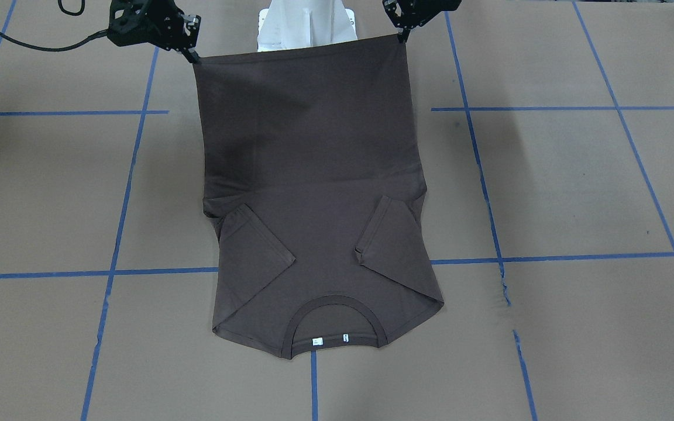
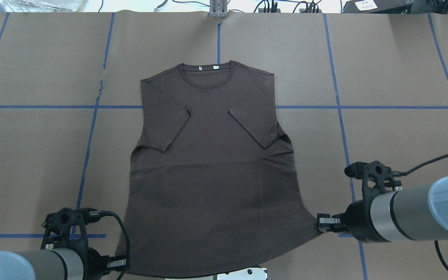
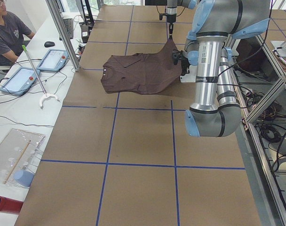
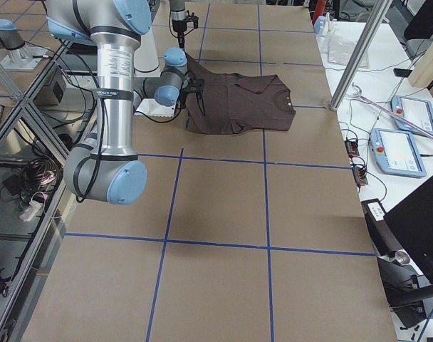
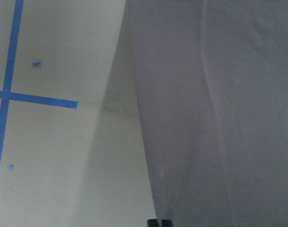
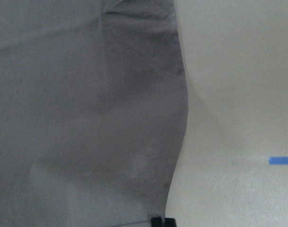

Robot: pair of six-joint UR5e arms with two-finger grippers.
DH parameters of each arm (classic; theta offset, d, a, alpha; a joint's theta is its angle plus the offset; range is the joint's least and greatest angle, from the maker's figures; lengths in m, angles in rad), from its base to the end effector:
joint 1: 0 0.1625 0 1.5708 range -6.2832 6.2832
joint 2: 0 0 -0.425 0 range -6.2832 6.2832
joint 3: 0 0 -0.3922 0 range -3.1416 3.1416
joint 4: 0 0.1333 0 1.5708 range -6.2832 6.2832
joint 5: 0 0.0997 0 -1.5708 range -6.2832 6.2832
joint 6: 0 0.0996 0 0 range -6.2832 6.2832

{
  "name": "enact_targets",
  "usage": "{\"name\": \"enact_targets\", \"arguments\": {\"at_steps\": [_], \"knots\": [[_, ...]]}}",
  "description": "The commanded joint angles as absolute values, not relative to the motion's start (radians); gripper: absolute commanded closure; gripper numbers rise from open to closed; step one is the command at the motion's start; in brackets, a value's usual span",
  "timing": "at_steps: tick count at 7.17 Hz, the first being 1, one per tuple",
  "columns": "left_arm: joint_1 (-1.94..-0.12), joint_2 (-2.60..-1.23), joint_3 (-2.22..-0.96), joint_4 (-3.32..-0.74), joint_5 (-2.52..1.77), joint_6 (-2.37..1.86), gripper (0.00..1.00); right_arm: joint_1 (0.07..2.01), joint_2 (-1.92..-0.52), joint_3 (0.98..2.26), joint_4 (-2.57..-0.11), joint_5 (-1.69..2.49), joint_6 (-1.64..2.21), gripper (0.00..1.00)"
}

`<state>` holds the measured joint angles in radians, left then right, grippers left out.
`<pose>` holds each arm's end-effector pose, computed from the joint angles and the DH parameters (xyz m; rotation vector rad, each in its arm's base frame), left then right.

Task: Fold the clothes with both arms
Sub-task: 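Carry the hem with both grippers toward the collar and release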

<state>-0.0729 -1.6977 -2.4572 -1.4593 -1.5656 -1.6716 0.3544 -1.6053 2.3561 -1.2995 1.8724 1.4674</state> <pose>0.3904 -0.1627 0.2348 -0.0077 0.9029 -0.1641 -0.3441 -0.2379 0.2842 -0.0375 -1.0491 0.0734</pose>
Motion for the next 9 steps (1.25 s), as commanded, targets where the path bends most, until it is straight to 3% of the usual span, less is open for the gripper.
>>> {"name": "enact_targets", "arguments": {"at_steps": [1,3,6,9], "knots": [[-0.272,-1.736,-2.456,-1.457,-1.623,-1.541,1.0,0.556,-1.469,2.24,-1.301,1.952,1.35,1.0],[-0.464,-1.806,-2.378,-1.457,-1.678,-1.4,1.0,0.702,-1.286,2.05,-1.299,2.029,1.338,1.0],[-0.583,-1.992,-2.034,-1.514,-1.684,-1.338,1.0,0.79,-1.091,1.77,-1.289,2.022,1.243,1.0],[-0.713,-2.023,-1.811,-1.694,-1.686,-1.227,1.0,0.843,-0.933,1.532,-1.284,2.022,1.212,1.0]]}}
